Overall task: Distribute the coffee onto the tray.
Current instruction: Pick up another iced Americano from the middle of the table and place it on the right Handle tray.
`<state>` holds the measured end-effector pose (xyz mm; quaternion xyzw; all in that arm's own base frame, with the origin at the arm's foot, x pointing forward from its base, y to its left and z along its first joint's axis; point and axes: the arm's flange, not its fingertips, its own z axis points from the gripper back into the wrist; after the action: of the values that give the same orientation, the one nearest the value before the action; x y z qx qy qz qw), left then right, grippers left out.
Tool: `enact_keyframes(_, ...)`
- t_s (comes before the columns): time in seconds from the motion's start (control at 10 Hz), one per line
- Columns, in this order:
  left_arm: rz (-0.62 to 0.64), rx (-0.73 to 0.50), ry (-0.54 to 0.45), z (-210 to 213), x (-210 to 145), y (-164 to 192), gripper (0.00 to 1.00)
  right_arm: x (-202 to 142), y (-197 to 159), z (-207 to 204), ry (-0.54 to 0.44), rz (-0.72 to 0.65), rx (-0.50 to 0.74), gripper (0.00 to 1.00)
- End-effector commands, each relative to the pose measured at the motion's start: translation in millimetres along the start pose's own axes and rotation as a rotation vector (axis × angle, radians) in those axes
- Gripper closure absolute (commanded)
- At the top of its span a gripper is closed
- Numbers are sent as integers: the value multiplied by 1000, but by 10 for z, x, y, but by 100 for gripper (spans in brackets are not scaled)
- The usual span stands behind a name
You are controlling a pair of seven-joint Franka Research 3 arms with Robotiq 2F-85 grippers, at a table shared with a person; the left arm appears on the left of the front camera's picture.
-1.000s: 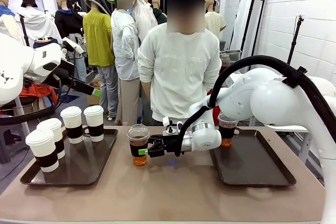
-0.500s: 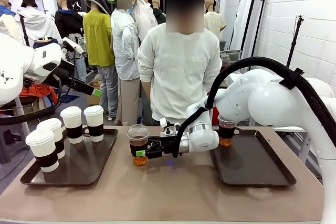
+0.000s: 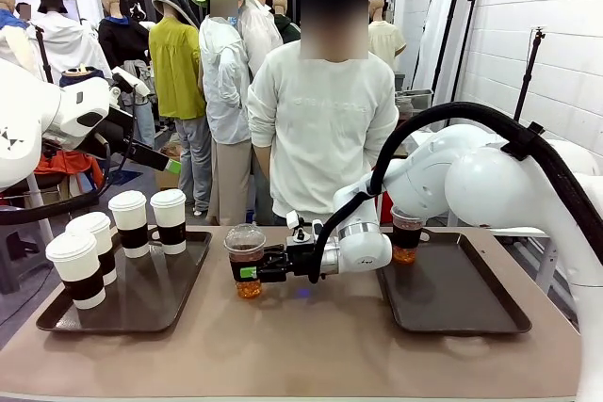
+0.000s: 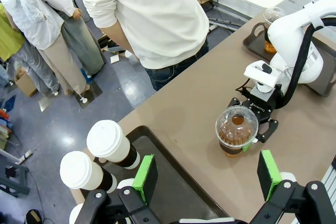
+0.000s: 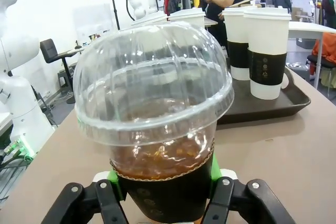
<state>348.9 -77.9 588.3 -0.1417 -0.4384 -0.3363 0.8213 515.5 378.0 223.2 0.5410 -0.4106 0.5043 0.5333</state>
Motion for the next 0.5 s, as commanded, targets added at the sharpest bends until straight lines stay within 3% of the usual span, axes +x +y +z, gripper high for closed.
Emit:
enact_keyframes(0.0,3,-11,0,0,-7,-4,0,44,-26,-30,-17,-29,-7,35)
enact_keyframes(0.4,3,-11,0,0,-7,-4,0,539,90,211,2,-42,-5,35)
